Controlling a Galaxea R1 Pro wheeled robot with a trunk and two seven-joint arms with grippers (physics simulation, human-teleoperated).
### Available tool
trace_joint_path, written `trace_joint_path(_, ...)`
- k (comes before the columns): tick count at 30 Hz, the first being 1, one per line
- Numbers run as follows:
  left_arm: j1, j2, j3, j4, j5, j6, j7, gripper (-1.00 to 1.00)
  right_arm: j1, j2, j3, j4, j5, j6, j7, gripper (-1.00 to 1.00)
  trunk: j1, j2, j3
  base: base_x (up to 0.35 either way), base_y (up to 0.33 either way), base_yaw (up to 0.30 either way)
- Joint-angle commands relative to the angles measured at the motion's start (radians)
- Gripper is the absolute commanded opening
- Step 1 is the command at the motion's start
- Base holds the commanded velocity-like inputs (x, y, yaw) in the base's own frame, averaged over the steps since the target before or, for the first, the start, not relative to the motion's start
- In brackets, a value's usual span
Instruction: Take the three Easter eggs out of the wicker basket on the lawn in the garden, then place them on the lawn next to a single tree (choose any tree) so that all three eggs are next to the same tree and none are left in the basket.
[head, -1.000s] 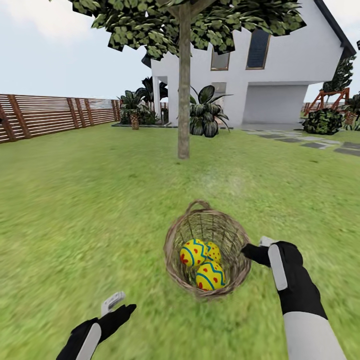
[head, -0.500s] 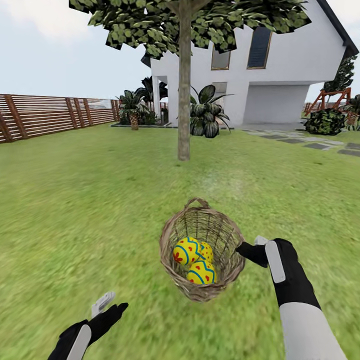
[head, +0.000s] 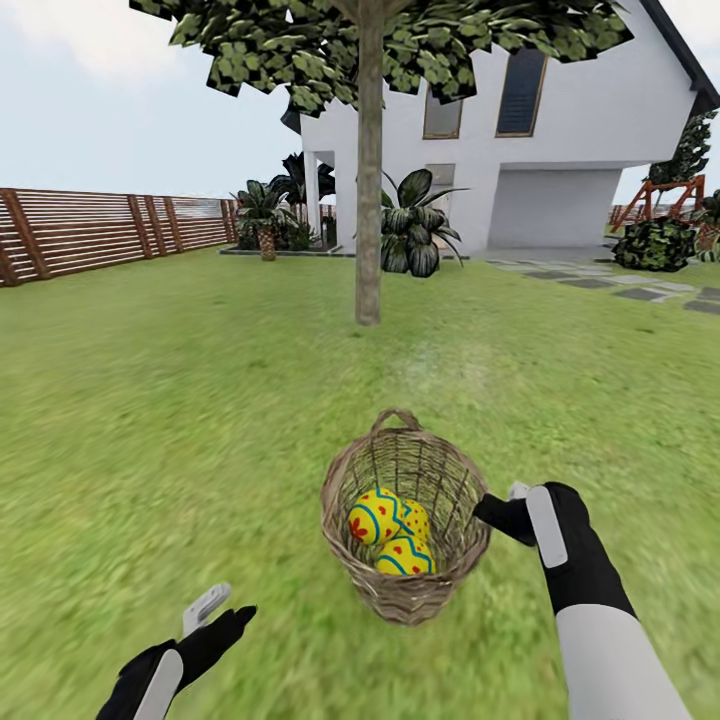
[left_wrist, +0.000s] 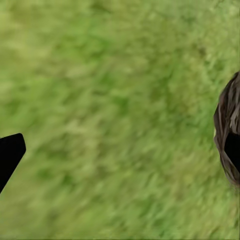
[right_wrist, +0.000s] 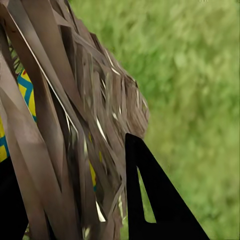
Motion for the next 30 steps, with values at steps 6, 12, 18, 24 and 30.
trace_joint_path(6, -0.001, -0.002, 0.005, -0.001, 0.002, 0.007, -0.001, 1.00, -0.001, 0.001, -0.002, 0.003, -0.042, 0.002, -0.009, -1.00, 0.000, 0.000, -0.001, 0.332, 0.000, 0.000)
trace_joint_path(12, -0.001, -0.002, 0.005, -0.001, 0.002, 0.007, -0.001, 1.00, 0.000, 0.000, -0.002, 0.004, -0.048, 0.002, -0.009, -1.00, 0.000, 0.000, -0.001, 0.332, 0.000, 0.000)
trace_joint_path(18, -0.001, -0.002, 0.005, -0.001, 0.002, 0.007, -0.002, 1.00, 0.000, 0.000, -0.002, 0.004, -0.049, 0.002, -0.009, -1.00, 0.000, 0.000, -0.001, 0.332, 0.000, 0.000)
trace_joint_path(24, -0.001, -0.001, 0.005, -0.001, 0.002, 0.007, -0.003, 1.00, 0.000, 0.000, -0.002, 0.004, -0.050, 0.002, -0.009, -1.00, 0.000, 0.000, -0.001, 0.332, 0.000, 0.000)
trace_joint_path(30, -0.001, -0.001, 0.005, -0.001, 0.002, 0.007, -0.004, 1.00, 0.000, -0.001, -0.002, 0.004, -0.050, 0.002, -0.009, -1.00, 0.000, 0.000, -0.001, 0.332, 0.000, 0.000)
